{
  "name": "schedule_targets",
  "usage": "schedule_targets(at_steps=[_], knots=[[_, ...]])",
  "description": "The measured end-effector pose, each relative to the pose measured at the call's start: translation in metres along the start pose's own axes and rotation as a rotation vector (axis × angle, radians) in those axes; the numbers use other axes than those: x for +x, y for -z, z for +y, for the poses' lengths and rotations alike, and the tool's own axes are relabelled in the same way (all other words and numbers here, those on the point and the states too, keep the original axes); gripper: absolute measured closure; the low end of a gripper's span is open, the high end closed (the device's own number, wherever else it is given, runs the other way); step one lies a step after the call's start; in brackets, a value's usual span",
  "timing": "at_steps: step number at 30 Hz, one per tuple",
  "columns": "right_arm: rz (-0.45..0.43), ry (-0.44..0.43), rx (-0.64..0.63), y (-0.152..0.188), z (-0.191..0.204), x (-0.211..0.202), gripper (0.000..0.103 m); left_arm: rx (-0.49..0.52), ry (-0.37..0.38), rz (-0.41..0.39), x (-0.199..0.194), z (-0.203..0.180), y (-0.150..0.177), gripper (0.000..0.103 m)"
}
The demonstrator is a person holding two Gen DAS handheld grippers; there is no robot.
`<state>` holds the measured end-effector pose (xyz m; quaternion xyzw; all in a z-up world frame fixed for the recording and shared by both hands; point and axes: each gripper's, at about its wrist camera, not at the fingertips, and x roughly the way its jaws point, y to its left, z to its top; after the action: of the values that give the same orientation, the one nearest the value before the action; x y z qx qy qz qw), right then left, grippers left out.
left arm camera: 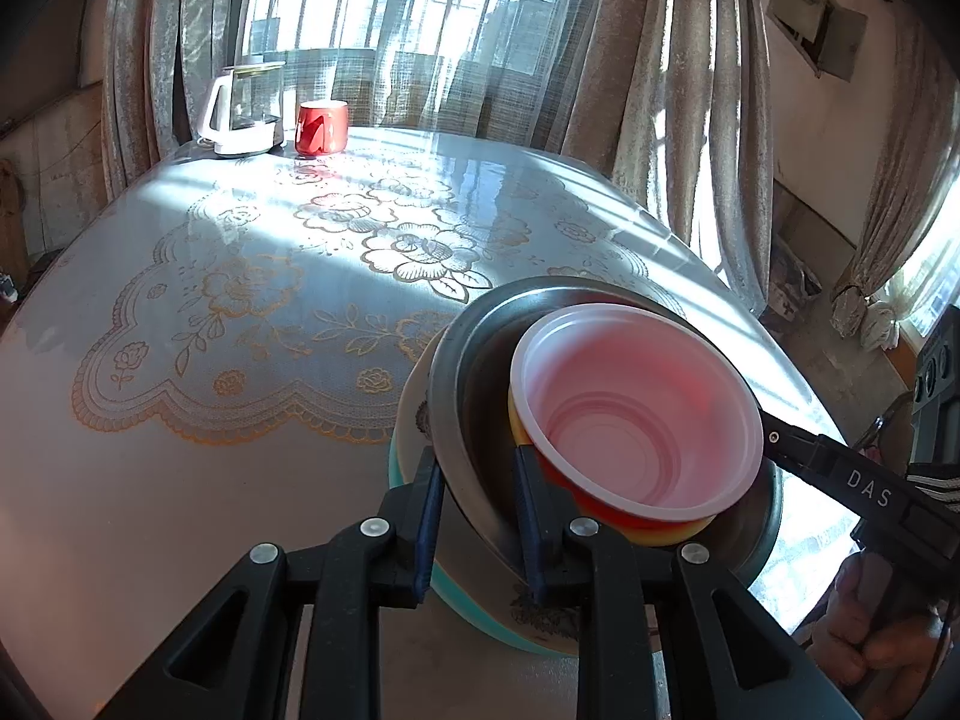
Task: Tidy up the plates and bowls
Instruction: 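Lift the steel bowl with nested bowls and carry it over the plate stack, then lower the steel bowl onto the red-character plate and open the left gripper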
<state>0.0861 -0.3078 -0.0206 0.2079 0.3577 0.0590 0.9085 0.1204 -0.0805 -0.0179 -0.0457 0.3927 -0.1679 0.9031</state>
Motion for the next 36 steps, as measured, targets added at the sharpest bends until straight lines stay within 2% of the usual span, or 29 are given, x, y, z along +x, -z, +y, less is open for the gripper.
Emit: schedule_targets(at_steps=[11,19,28,32,36], knots=[[0.017,-0.034,0.052,-0.003,-0.006,-0.004,0.079,-0.015,-0.012,0.004,-0.002,-0.001,0.001,0.078],[-0.010,-0.031,0.048,-0.003,-0.005,-0.017,0.077,-0.048,-0.001,-0.009,-0.013,0.006,0.006,0.067],[0.002,-0.021,0.053,0.007,-0.009,-0.019,0.077,-0.056,0.009,-0.026,-0.024,0.008,0.010,0.068],[0.005,-0.017,0.024,0.010,-0.003,-0.018,0.086,-0.035,0.022,-0.027,-0.027,0.003,0.012,0.068],[0.012,-0.014,0.022,0.011,-0.002,-0.019,0.086,-0.017,0.041,-0.033,-0.028,-0.002,0.012,0.068]])
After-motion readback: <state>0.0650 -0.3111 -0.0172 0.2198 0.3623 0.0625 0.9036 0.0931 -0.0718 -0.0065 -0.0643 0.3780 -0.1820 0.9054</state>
